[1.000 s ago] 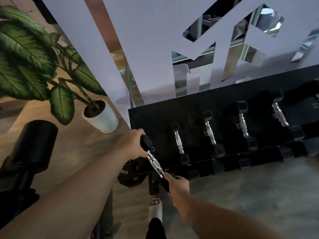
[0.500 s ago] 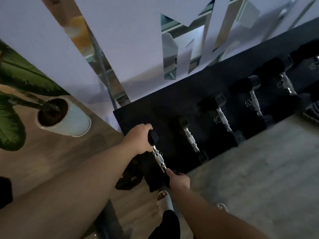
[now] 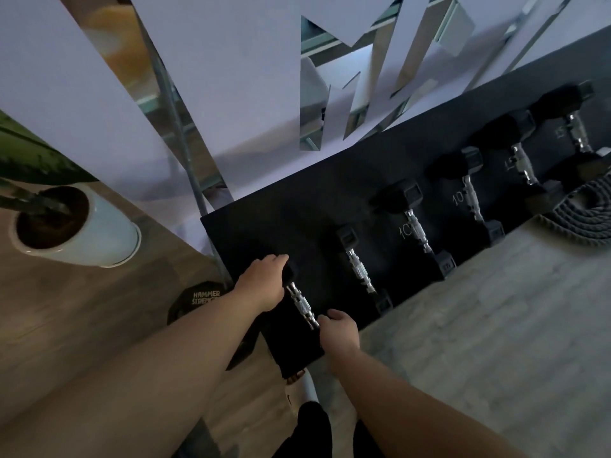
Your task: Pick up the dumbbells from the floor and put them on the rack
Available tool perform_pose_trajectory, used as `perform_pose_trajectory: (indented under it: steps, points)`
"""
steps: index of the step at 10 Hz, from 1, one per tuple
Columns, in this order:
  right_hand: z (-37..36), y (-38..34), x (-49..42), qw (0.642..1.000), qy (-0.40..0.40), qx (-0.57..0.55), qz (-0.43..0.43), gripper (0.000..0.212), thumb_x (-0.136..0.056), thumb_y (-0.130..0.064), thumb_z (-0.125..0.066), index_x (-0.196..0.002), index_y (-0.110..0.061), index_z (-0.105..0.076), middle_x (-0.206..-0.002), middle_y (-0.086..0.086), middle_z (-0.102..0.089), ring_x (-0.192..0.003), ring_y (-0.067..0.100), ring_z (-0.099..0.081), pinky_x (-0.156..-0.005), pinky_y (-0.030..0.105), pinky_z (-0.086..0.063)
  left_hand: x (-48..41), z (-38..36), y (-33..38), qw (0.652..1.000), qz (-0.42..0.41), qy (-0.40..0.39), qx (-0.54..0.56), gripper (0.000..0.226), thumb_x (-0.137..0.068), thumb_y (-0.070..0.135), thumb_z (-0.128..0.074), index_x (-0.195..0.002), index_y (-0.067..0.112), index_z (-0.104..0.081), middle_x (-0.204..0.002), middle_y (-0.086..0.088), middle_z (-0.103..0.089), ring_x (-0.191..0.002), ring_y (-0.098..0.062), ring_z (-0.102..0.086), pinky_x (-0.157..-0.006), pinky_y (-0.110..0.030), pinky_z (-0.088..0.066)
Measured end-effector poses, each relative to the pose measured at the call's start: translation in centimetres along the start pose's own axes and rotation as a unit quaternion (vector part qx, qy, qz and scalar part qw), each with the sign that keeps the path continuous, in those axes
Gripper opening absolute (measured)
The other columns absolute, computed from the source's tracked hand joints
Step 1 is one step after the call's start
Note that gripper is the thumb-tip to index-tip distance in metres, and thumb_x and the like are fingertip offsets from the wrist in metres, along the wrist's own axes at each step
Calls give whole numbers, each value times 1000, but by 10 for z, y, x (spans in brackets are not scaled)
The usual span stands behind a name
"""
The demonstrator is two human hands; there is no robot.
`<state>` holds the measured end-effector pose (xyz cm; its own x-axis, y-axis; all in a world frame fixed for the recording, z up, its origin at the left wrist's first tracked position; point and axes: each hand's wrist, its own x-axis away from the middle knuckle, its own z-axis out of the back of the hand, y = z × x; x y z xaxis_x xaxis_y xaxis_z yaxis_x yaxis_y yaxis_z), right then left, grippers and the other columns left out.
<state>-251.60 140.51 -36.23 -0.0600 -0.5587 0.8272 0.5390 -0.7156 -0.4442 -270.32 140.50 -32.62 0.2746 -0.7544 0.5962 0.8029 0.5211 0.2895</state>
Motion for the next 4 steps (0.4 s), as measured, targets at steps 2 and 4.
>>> perform_pose_trajectory:
  steps: [2, 4]
  points:
    - [29, -16, -3, 996, 18, 61, 65, 44, -94, -24, -67, -136, -11, -66, -125, 6, -73, -100, 21, -71, -87, 30, -56, 18, 13, -16, 998, -37, -5, 48, 74, -93, 33, -68, -158, 24, -34, -156, 1, -42, -139, -26, -43, -110, -44, -44]
    - [70, -29, -3, 977, 53, 177, 108, 44, -91, -26, -68, -134, -12, -67, -127, 9, -71, -116, 26, -68, -97, 28, -50, 42, 29, -44, 995, -6, 6, 95, 66, -92, 39, -69, -151, 23, -44, -148, -1, -49, -127, -22, -55, -103, -40, -50]
